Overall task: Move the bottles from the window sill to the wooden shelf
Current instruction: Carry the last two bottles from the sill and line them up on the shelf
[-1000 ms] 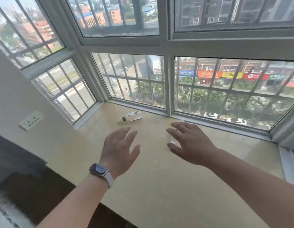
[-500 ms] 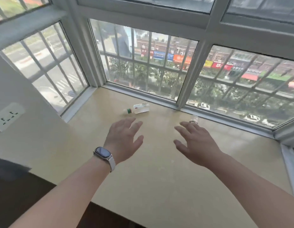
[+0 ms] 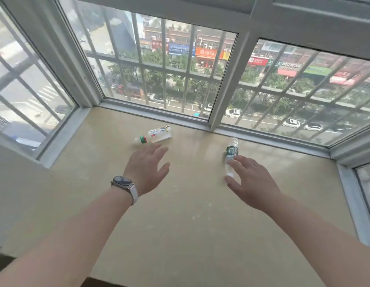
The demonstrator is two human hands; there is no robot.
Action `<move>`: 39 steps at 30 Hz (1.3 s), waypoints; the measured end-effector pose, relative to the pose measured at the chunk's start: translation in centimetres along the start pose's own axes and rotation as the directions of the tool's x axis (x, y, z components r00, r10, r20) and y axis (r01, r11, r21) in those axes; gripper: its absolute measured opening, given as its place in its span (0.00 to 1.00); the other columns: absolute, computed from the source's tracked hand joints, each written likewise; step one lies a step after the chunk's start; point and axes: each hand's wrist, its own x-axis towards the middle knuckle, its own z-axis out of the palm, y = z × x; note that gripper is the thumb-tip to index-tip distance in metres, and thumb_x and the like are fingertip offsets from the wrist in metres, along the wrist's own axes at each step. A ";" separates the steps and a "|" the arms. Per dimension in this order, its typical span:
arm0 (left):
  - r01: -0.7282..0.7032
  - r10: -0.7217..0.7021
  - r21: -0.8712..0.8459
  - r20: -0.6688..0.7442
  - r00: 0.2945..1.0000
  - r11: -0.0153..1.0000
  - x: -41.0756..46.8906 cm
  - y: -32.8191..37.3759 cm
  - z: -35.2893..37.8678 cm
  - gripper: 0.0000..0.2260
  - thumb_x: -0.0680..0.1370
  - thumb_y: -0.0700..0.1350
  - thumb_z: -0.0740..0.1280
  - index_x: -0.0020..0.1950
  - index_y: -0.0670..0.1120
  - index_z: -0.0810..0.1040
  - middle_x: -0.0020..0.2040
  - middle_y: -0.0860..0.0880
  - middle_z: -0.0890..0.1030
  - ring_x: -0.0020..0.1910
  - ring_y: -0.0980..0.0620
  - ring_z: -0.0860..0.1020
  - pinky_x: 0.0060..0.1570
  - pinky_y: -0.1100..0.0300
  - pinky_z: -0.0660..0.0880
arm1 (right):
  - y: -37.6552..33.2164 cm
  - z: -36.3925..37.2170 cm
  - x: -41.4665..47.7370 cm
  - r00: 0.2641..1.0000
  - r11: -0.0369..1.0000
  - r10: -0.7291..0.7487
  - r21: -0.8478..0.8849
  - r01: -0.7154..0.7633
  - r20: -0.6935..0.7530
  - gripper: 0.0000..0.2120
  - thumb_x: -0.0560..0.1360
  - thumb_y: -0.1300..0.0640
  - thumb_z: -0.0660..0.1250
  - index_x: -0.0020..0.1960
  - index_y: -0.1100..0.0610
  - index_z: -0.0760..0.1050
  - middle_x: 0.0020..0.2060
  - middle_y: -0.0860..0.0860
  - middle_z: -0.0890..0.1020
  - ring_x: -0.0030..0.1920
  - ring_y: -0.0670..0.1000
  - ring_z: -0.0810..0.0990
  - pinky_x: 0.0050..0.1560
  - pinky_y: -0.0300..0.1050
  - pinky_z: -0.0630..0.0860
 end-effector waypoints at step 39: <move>0.279 -0.299 0.196 0.083 0.951 0.940 24.2 -13.4 25.5 0.29 0.75 0.49 0.68 0.75 0.46 0.64 0.74 0.43 0.65 0.69 0.38 0.64 0.66 0.44 0.64 | 20.7 23.1 21.3 0.958 0.987 -0.017 -0.150 0.062 0.286 0.36 0.70 0.66 0.64 0.76 0.50 0.62 0.78 0.52 0.58 0.77 0.58 0.55 0.71 0.57 0.61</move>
